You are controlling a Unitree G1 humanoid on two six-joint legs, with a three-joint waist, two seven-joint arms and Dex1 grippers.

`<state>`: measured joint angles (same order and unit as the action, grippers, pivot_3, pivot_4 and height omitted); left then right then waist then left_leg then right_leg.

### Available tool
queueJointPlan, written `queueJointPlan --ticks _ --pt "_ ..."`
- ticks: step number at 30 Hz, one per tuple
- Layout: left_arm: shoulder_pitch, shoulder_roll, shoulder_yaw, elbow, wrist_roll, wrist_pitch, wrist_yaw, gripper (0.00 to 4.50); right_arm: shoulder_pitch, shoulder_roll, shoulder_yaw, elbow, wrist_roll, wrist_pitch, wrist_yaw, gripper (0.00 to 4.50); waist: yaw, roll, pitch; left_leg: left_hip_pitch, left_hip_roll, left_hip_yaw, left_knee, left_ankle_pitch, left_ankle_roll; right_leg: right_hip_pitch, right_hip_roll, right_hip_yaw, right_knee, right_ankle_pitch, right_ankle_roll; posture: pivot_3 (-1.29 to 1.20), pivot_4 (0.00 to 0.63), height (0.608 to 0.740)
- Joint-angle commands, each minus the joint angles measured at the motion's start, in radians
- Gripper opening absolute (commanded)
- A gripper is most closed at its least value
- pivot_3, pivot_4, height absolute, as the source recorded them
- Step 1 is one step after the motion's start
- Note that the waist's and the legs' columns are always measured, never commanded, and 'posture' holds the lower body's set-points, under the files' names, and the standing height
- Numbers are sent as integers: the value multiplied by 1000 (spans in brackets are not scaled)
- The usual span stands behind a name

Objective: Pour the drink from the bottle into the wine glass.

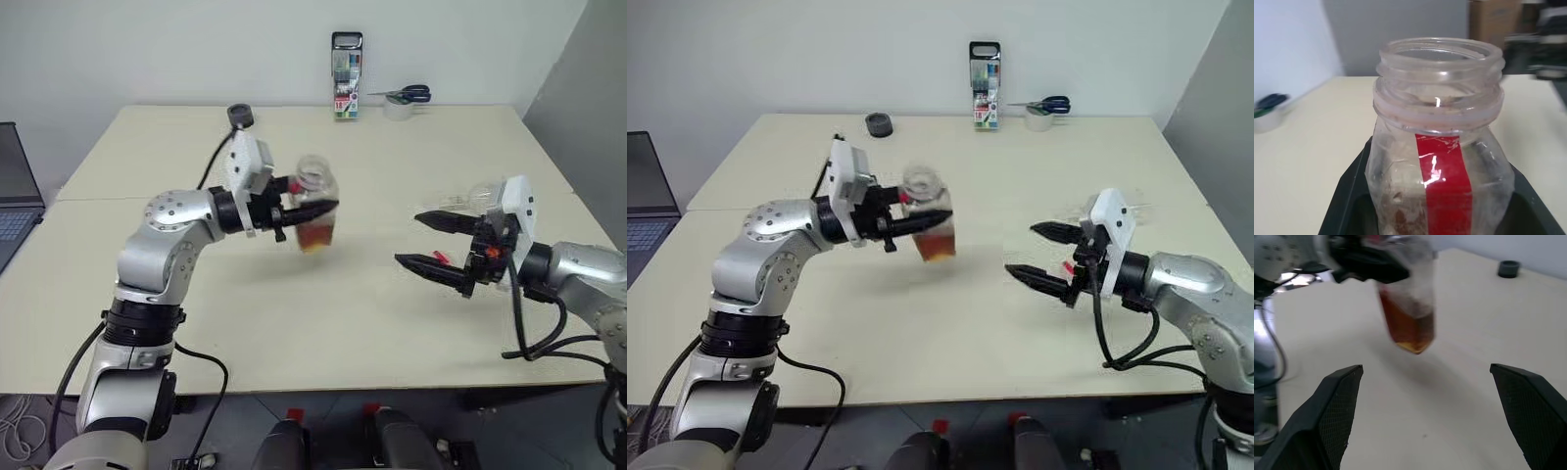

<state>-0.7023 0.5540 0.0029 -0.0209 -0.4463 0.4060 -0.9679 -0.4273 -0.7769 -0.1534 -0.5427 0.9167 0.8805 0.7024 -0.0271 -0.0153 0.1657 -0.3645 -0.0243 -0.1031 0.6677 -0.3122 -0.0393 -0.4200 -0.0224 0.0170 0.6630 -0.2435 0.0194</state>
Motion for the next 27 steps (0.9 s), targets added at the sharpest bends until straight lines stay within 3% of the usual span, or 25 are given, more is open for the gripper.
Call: queueJointPlan --ticks 1,7,12,18,22,27 --pt "-26 -10 66 9 40 -52 111 1844 -111 51 -30 19 112 41 -66 4442 -2 0 0 0 0 0 0 0 0 0 0 0 0 0 0 0 150 740" --pt "-35 -30 141 122 196 -114 427 1844 -219 156 25 22 115 42 -152 4442 -2 0 0 -1 1 -2 -1 0 -1 -1 -1 0 1 0 0 0 150 740" --pt "22 -76 254 212 210 -136 624 1844 -259 216 76 40 59 5 -163 4442 -1 0 0 -1 0 -3 -1 2 -4 -2 -4 0 1 0 0 0 150 740" --pt "26 -90 328 337 186 -218 677 1844 -257 242 112 45 6 -32 -147 4442 1 -1 -1 -1 0 -3 -1 2 -4 -2 -5 -1 1 0 0 0 150 740" --pt "21 -102 363 404 123 -247 632 1844 -275 256 112 55 -7 -37 -157 4442 1 -2 -1 -2 -1 -3 -1 2 -4 -2 -6 -1 0 0 0 0 150 740" --pt "0 -72 355 523 141 -293 596 1844 -276 257 120 50 -19 -37 -157 4442 1 -2 -1 -1 -1 -3 -1 2 -5 -2 -6 -1 1 0 0 0 150 740"
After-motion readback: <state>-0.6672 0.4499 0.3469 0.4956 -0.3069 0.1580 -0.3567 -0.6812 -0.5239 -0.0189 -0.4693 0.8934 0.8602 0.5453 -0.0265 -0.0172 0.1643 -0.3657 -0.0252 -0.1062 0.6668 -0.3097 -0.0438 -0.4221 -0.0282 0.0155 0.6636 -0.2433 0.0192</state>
